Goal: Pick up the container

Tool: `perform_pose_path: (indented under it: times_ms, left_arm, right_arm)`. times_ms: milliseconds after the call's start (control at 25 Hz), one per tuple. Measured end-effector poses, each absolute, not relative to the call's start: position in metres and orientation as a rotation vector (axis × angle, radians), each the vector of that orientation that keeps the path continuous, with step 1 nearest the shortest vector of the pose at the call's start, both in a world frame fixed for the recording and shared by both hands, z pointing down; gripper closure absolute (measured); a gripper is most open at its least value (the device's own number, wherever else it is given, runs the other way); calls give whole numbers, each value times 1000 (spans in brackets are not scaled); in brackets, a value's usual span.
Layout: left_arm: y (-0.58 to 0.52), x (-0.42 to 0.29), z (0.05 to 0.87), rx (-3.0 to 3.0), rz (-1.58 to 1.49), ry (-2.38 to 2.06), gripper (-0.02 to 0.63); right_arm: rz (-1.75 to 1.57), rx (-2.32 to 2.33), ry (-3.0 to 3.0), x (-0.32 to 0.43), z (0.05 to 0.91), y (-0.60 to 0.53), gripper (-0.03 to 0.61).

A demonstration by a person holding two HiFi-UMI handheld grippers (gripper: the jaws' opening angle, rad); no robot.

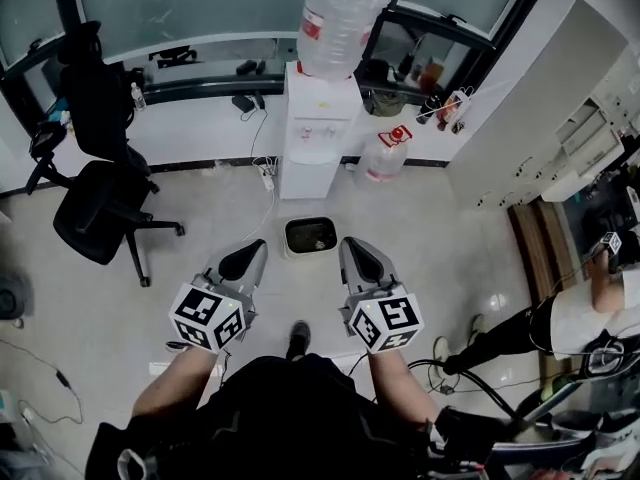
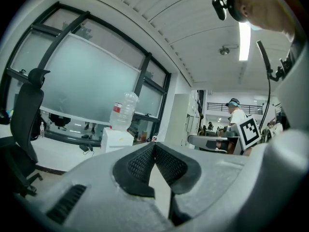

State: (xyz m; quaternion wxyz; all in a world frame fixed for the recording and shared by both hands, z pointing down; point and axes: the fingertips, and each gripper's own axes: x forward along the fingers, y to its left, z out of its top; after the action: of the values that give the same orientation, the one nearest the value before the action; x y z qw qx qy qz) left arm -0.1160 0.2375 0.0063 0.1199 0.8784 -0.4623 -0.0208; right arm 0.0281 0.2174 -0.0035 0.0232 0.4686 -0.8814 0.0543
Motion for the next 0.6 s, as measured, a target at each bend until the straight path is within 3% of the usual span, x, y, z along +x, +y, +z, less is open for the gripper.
perform_pose_path:
  times_ms: [600]
  left_arm:
    - [125, -56, 47, 2491, 72, -1383, 607]
  right_arm:
    - [189, 1443, -2721, 106, 28, 123, 569]
